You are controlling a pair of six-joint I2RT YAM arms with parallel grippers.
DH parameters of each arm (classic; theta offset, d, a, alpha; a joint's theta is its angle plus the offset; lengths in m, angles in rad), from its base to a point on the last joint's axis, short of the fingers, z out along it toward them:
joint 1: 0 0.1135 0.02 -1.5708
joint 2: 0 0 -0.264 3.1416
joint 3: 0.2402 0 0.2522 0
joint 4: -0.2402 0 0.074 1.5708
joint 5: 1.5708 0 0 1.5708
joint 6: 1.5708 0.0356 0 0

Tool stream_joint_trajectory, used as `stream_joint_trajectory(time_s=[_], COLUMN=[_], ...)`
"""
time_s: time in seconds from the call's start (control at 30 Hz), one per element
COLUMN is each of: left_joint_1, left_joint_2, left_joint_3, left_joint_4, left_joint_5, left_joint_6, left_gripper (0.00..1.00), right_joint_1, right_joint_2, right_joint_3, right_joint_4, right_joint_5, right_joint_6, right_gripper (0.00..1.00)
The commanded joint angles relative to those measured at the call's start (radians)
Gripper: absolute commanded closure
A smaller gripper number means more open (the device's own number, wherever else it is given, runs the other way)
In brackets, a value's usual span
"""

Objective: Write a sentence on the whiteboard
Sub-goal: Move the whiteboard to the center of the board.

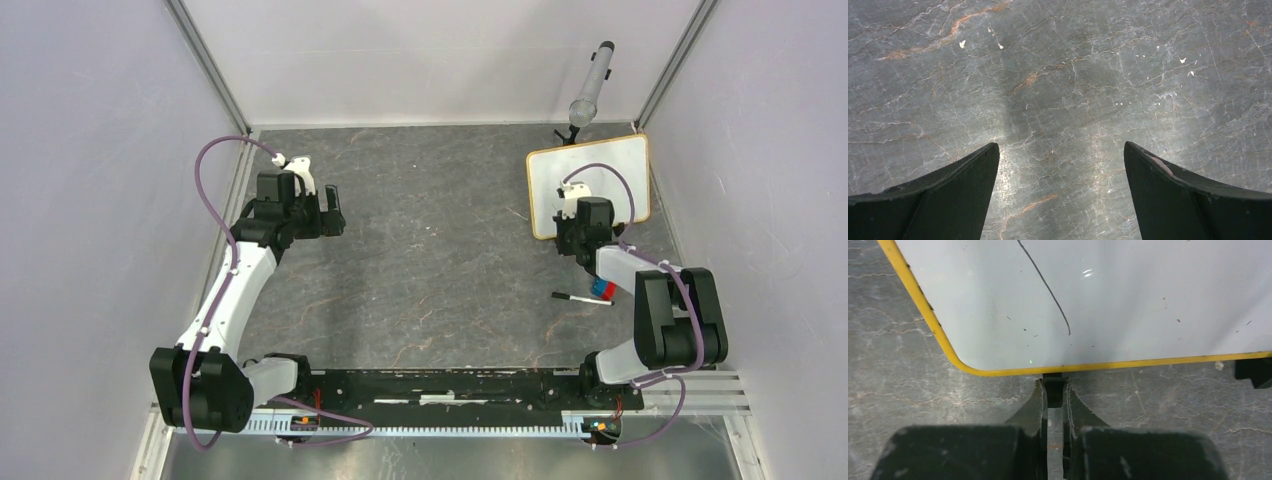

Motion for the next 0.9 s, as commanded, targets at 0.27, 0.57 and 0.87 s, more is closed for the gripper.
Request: stream_joint_trajectory(time_s=[0.27,0.57,0.87], left_joint_1=[-0.002,-0.001,-0.001], left_joint_2=[0.011,0.036,0.033], left_joint_3=[0.042,0.079,0.088], left_joint_4=[-0.014,-0.049,-0.058], left_joint_5=[-0.026,-0.039,-0.060], left_joint_6=[-0.043,-0.049,-0.053], left_gripper=[0.00,0.00,0.00], right_joint_1=[0.155,0.401,0.616], right_joint_2=[-0.120,-0.127,-0.161], right_joint_3=[-0.053,-0.059,-0.098], right_joint_4=[-0.038,-0.058,-0.015], right_joint_5=[-0.116,-0.099,-0.104], right_joint_6=[0.088,0.120,0.129], right_gripper=[1.00,1.00,1.00])
